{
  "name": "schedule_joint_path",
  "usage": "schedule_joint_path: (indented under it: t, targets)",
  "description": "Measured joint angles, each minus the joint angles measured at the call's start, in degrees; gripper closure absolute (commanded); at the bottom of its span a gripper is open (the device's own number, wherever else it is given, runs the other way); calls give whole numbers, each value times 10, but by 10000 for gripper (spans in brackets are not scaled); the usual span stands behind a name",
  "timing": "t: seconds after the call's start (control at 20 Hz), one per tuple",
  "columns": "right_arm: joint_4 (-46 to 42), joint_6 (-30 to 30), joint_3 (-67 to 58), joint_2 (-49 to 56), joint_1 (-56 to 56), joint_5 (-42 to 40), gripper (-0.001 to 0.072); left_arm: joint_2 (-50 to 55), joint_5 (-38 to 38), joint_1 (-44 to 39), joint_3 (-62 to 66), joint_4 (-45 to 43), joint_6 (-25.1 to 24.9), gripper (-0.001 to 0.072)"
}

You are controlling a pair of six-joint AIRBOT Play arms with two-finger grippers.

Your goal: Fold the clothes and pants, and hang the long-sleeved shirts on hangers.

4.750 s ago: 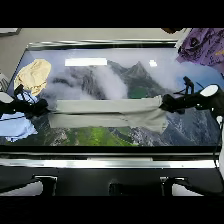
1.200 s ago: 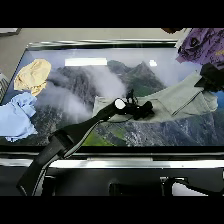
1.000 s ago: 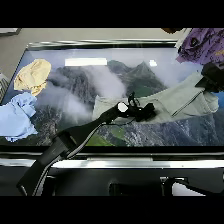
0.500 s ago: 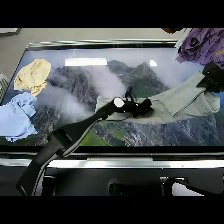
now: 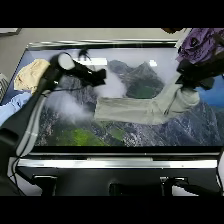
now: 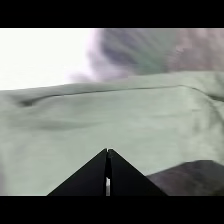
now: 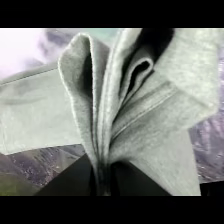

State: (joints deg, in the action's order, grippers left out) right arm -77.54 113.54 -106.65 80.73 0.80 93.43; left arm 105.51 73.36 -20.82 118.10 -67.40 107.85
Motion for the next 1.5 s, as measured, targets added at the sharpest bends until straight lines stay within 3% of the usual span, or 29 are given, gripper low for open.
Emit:
schedule_joint_path:
  t: [0.35, 0.75, 1.05, 1.35, 1.4, 1.5]
  targets:
    - [-46, 111, 0, 85, -185, -69, 678, -94, 136, 136, 0, -92, -15, 689]
    - [-10, 197, 0, 180, -279, -186, 679, -111, 182, 208, 0, -104, -23, 689]
    - [24, 231, 0, 204, -291, -247, 677, -113, 186, 216, -5, -106, -26, 689]
    - [110, 213, 0, 252, -293, -305, 676, -112, 186, 217, -30, -107, -33, 689]
    - [126, 206, 0, 258, -293, -317, 655, -112, 186, 217, -31, -107, -33, 689]
    - [153, 193, 0, 269, -293, -340, 431, -112, 185, 217, -34, -107, -35, 689]
